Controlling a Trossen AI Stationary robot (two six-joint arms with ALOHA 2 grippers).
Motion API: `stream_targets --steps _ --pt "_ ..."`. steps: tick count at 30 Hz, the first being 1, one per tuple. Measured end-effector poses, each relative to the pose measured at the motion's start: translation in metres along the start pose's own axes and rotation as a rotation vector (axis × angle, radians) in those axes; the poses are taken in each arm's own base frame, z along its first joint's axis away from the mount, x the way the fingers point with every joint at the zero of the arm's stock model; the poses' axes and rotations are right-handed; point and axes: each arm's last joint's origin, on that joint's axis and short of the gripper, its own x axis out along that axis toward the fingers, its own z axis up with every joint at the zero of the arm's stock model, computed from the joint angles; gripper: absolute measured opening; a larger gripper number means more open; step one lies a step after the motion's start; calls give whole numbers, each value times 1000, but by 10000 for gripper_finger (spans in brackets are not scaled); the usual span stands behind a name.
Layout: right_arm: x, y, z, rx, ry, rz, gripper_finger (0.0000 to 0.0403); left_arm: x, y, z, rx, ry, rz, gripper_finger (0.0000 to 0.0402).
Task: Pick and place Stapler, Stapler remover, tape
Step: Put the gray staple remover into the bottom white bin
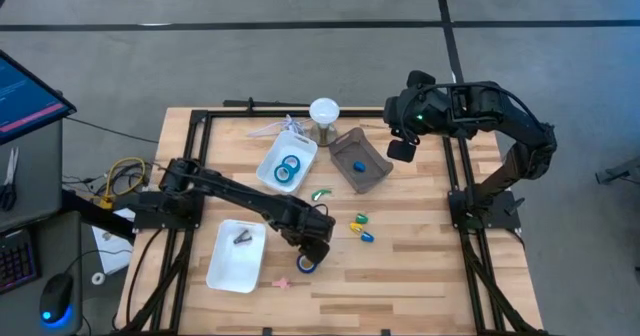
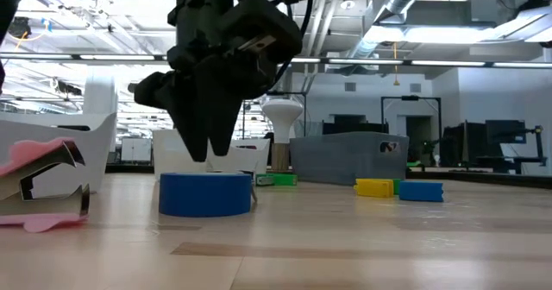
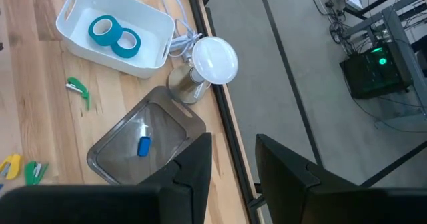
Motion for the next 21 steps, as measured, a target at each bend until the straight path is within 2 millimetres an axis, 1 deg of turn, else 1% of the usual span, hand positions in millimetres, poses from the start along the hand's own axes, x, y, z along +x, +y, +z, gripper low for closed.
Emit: stream_targets --steps 10,21 --pt "0 0 0 -1 1 0 108 1 3 9 -18 -22 -4 104" --pt "0 0 0 -17 2 -1 108 5 3 12 -24 10 -22 90"
